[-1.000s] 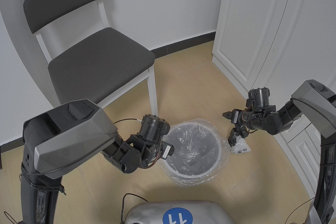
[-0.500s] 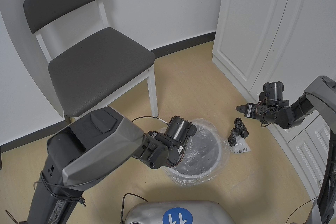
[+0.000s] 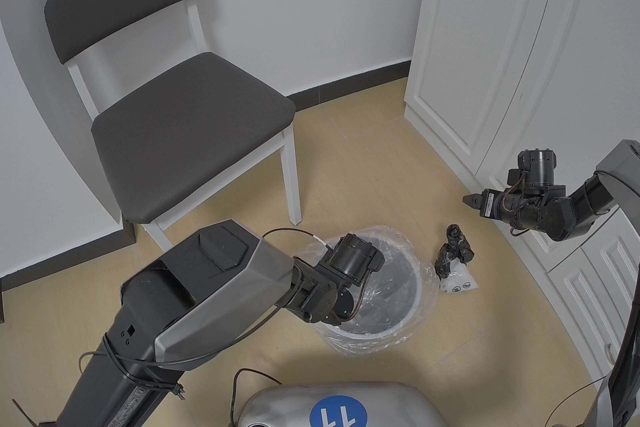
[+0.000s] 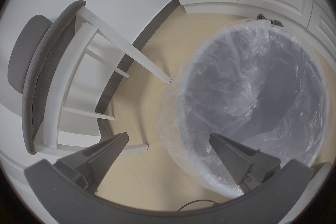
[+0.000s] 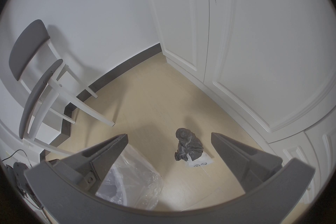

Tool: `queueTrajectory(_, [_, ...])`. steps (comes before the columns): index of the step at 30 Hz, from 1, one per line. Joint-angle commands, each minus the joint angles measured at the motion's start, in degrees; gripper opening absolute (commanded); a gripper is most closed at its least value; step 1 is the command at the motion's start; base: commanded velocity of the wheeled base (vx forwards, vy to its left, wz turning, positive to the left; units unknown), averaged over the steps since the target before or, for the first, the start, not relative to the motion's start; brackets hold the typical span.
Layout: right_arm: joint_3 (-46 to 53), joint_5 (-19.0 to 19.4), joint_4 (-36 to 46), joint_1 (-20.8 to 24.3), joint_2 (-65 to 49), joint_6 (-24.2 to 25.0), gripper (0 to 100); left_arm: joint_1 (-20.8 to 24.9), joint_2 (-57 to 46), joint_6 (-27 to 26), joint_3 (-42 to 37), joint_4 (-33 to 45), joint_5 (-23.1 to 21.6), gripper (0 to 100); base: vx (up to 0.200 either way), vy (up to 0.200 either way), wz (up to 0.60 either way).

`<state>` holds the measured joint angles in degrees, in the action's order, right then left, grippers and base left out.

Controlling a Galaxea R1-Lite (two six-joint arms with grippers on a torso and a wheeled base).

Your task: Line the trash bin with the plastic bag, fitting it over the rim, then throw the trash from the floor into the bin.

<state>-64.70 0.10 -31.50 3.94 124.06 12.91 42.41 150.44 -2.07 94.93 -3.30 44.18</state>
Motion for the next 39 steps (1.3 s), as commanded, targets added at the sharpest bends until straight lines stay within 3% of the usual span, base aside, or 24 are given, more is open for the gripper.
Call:
queueTrajectory(1, [0.97, 0.52, -0.05, -0.07, -1.1, -0.08, 100, -0.31, -1.29, 0.14, -1.76, 1.37, 0.47, 100, 0.0, 0.0, 0.0])
queueTrajectory(12, [1.68, 1.05, -1.28, -0.16, -0.84, -1.31, 100, -1.28, -7.45, 2.16, -10.11, 1.28, -0.41, 100, 0.0, 0.0, 0.0])
queueTrajectory(18, [1.77, 1.05, -1.55, -0.33, -0.93, -1.31, 100, -0.49, -10.35, 8.75, -10.64, 1.55, -7.0, 100, 0.0, 0.0, 0.0])
queueTrajectory(25, [3.52, 1.4, -1.72, -1.65, -1.28, -1.31, 100, -1.01, -13.42, 12.8, -14.16, 1.28, -8.85, 100, 0.0, 0.0, 0.0])
queueTrajectory(30, [8.62, 6.76, -6.29, -3.23, -2.42, -1.13, 100, -0.93, -19.57, 15.7, -17.58, 1.28, -13.42, 100, 0.0, 0.0, 0.0])
queueTrajectory(31, [10.29, 7.64, -7.08, -3.85, -2.6, -1.04, 100, -0.66, -23.0, 16.66, -19.69, 1.19, -15.79, 100, 0.0, 0.0, 0.0])
queueTrajectory(36, [12.66, 7.02, -5.77, -4.03, -2.25, 0.8, 100, -0.4, -30.12, 17.72, -26.64, -0.65, -19.04, 100, 0.0, 0.0, 0.0])
queueTrajectory(39, [13.63, 6.23, -5.33, -4.2, -0.93, 3.0, 100, -0.4, -34.6, 17.45, -34.64, -9.26, -20.71, 100, 0.0, 0.0, 0.0])
